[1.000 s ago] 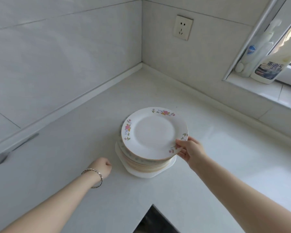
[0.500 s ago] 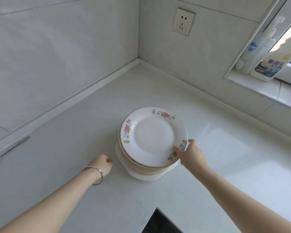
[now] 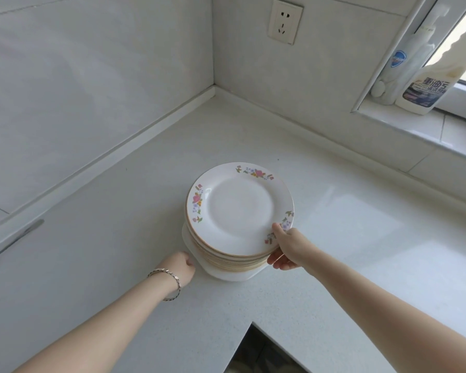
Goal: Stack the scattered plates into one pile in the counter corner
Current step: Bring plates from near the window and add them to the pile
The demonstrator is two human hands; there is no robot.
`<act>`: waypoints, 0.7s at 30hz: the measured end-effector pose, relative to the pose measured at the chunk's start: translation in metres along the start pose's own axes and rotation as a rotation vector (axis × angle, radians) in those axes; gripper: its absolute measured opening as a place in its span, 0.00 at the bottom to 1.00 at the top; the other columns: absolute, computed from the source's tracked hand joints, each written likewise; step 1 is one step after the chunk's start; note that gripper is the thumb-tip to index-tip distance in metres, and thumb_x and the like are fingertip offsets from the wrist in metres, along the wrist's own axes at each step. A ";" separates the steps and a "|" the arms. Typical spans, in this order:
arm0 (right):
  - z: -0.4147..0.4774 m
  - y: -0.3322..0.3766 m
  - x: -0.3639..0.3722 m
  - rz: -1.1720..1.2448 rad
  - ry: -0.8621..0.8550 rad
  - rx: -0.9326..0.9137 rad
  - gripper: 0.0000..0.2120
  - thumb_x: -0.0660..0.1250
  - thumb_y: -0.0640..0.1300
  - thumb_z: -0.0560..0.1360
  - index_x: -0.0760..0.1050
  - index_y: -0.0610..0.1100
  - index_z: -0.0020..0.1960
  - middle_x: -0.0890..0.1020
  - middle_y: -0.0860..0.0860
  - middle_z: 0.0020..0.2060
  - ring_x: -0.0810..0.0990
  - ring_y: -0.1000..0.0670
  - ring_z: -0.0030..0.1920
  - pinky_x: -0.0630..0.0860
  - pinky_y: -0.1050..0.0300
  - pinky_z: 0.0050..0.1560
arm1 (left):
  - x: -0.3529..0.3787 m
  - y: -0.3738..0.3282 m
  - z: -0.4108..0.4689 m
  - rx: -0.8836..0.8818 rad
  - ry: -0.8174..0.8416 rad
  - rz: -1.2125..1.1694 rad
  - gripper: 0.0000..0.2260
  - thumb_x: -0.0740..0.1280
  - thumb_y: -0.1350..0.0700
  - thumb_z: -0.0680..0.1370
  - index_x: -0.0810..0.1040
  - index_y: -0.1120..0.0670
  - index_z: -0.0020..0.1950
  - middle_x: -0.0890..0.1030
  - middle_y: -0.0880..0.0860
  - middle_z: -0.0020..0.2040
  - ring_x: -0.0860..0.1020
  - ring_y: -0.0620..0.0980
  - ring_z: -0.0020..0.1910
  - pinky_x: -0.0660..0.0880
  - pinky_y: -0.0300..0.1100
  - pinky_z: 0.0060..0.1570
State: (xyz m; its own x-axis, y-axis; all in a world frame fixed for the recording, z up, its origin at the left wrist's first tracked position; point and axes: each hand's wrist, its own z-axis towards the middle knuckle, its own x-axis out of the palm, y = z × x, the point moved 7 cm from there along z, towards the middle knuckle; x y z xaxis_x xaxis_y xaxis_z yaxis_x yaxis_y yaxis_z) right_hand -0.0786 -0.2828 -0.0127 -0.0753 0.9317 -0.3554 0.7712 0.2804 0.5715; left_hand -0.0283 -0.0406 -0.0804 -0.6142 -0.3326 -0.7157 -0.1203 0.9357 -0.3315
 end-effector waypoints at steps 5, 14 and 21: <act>-0.007 -0.020 -0.030 -0.047 -0.028 -0.035 0.22 0.46 0.54 0.81 0.69 0.40 0.60 0.80 0.47 0.33 0.76 0.50 0.30 0.73 0.61 0.32 | 0.044 -0.052 -0.024 0.109 0.168 0.158 0.14 0.54 0.61 0.78 0.65 0.55 0.32 0.75 0.54 0.36 0.75 0.56 0.45 0.70 0.42 0.39; -0.041 -0.144 -0.133 -0.189 -0.140 0.139 0.16 0.56 0.43 0.77 0.73 0.36 0.60 0.77 0.50 0.32 0.75 0.52 0.30 0.71 0.62 0.32 | 0.113 -0.195 -0.061 0.360 0.216 0.299 0.11 0.55 0.59 0.76 0.68 0.51 0.33 0.75 0.53 0.43 0.73 0.53 0.42 0.70 0.41 0.45; -0.109 -0.297 -0.255 -0.081 -0.330 0.253 0.16 0.56 0.42 0.77 0.74 0.35 0.59 0.78 0.51 0.32 0.76 0.51 0.31 0.71 0.62 0.33 | 0.204 -0.346 -0.117 0.590 0.208 0.390 0.11 0.55 0.59 0.77 0.77 0.55 0.49 0.80 0.57 0.52 0.78 0.56 0.54 0.73 0.42 0.54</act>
State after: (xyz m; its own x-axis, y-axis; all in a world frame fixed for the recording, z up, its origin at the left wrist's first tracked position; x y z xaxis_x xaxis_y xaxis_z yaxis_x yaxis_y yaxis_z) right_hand -0.3576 -0.5790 -0.0113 0.0326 0.7736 -0.6329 0.9050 0.2459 0.3472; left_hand -0.2032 -0.4182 -0.0392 -0.6689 0.0960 -0.7372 0.5407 0.7433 -0.3939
